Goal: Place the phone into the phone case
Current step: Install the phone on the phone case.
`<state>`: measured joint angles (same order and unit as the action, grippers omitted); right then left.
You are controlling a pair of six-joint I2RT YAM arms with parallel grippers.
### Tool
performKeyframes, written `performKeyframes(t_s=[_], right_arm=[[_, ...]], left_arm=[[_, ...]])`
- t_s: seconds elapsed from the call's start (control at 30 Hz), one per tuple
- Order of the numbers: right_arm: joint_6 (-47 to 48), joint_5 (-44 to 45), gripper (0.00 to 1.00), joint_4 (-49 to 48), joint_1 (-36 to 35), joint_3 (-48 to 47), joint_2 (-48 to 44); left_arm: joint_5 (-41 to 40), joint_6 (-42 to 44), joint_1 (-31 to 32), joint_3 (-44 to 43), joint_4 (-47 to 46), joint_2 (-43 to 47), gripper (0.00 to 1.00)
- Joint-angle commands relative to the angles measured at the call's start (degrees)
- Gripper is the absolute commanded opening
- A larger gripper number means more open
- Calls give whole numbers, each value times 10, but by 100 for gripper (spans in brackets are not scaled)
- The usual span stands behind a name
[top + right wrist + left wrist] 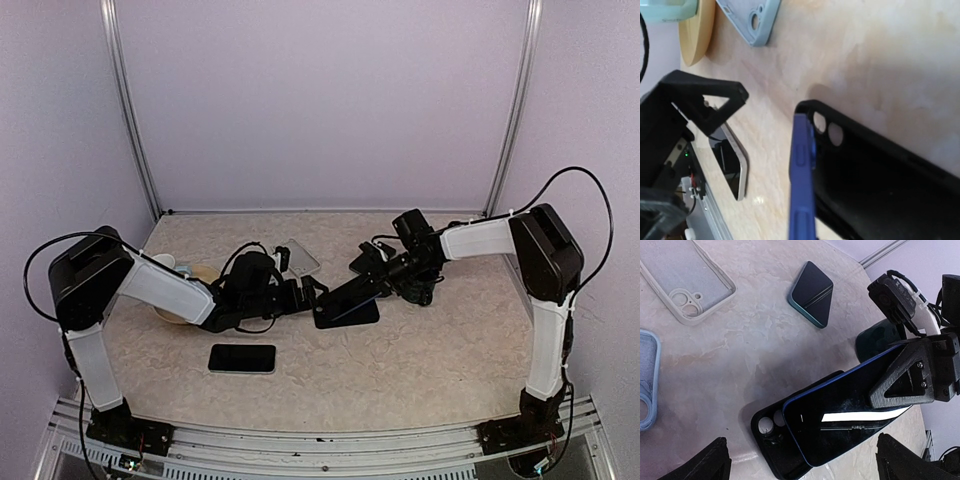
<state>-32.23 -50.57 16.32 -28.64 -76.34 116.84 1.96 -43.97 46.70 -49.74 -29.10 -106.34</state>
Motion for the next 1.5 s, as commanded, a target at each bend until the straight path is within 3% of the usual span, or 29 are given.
performKeyframes(t_s=[0.0,0.53,1.47], right_arm=[[-13,-25,0,-29,-10,-3,7],[-31,-23,0,-49,-12,8,28],[-144,-25,0,-173,-22,77,52]], left_arm=[[18,-11,2,-3,-33,-18,99],[38,-30,10,-14,-63,-60,99],[38,-40,32,-12,-76,-73,99]])
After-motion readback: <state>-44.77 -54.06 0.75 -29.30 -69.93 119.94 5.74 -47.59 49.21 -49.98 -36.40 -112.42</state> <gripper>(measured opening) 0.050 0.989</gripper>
